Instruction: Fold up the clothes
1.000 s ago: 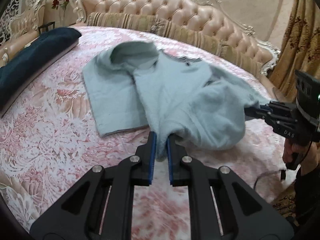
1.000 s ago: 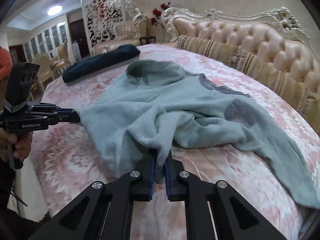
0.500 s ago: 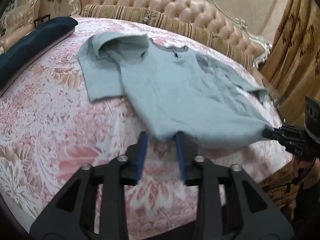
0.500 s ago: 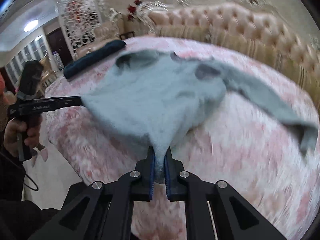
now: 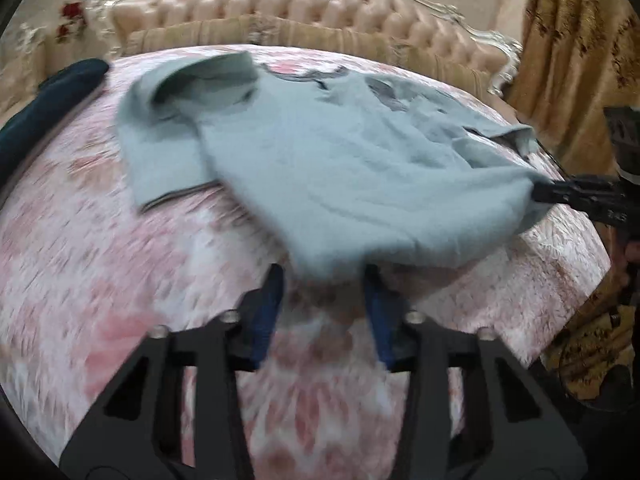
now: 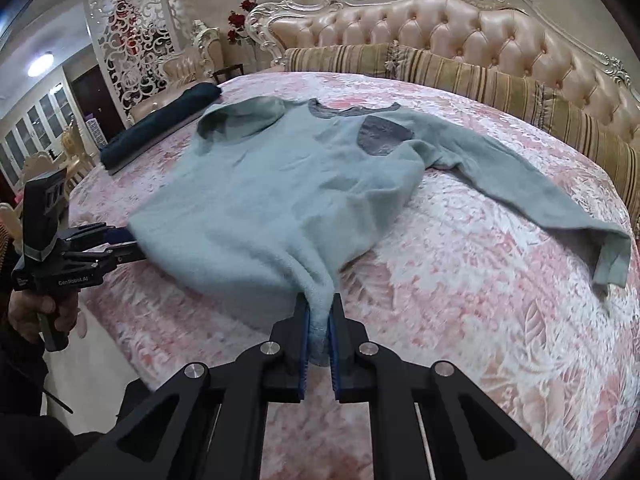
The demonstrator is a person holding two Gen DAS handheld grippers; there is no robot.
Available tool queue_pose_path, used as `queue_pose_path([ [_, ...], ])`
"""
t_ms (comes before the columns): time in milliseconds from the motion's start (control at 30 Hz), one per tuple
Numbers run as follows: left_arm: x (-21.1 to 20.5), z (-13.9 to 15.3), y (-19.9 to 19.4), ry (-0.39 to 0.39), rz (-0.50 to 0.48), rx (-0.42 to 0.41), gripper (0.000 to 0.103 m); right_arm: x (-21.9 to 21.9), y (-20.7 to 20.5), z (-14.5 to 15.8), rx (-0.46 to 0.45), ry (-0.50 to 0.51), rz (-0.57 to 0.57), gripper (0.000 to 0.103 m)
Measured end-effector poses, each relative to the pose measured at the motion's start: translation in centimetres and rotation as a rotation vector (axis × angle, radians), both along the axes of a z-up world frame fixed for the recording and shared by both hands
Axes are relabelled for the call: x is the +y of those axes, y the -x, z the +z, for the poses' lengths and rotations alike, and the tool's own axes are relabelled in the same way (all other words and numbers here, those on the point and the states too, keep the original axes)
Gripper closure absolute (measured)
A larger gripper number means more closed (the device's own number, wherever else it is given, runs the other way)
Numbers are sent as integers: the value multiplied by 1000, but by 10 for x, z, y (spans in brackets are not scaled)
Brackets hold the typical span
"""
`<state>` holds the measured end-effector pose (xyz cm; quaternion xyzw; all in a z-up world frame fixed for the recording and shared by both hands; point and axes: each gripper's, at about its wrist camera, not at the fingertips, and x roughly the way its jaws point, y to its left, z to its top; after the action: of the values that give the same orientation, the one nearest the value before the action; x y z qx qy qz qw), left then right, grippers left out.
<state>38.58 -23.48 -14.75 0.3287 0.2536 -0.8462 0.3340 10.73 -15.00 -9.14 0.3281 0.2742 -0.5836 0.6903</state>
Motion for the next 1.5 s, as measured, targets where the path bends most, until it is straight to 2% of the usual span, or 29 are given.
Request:
queue_pose_path([
  [33, -7, 1, 4, -27, -20, 22, 88, -5, 3, -2, 9, -2, -6, 95],
  [67, -15, 2, 8, -48, -30, 45, 91, -11, 6, -4, 21, -4, -12, 95],
  [233, -54, 5, 26, -139, -29, 120, 95, -45, 17, -19, 75, -11, -32, 95],
  [300, -67, 4, 28, -204, -25, 164, 96, -55, 20, -24, 73, -13, -32, 95],
  [433, -50, 21, 11, -245, -45, 184, 97, -54, 19, -21, 75, -28, -27, 95],
  [633, -1, 50, -29, -225, -51, 178, 97, -17, 15, -6, 29, -63, 12, 95],
  [700, 13, 53, -32, -115, -22, 106, 97, -6, 12, -6, 6, -74, 27, 95],
  [800, 10, 36, -33, -61, 25, 50, 91, -1, 9, -13, 1, -84, 20, 95],
  [900, 3, 15, -21, -19, 1, -49, 85, -4, 6, -18, 55, -71, 2, 95],
  [933, 1, 12, -17, -7, -14, -58, 83, -6, 5, -18, 59, -66, 0, 95],
  [1000, -1, 7, -8, 17, -46, -76, 68, -9, 5, -17, 64, -61, -6, 94],
  [1033, -2, 8, -5, 32, -60, -72, 44, -10, 5, -17, 70, -61, -11, 94],
  [1067, -1, 10, -1, 65, -67, -69, 25, -11, 5, -17, 75, -59, -17, 93],
  [1133, -2, 14, 6, 107, -90, -54, 21, -14, 6, -16, 86, -54, -32, 93],
  [1200, -9, 14, 13, 91, -129, -31, 31, -17, 5, -17, 108, -51, -43, 93],
  [1233, -13, 14, 16, 80, -145, -26, 43, -19, 4, -19, 118, -54, -46, 93],
  [1300, -21, 8, 25, 69, -164, -46, 48, -22, 2, -22, 127, -60, -49, 91],
  [1400, -22, 7, 31, 69, -186, -38, 60, -26, 1, -26, 134, -67, -58, 70],
  [1433, -23, 8, 34, 54, -204, -35, 76, -26, 2, -27, 128, -65, -59, 60],
  [1467, -23, 8, 36, 39, -222, -32, 94, -27, 4, -27, 108, -63, -57, 58],
  [1500, -24, 9, 38, 24, -239, -28, 94, -27, 7, -27, 81, -61, -53, 58],
])
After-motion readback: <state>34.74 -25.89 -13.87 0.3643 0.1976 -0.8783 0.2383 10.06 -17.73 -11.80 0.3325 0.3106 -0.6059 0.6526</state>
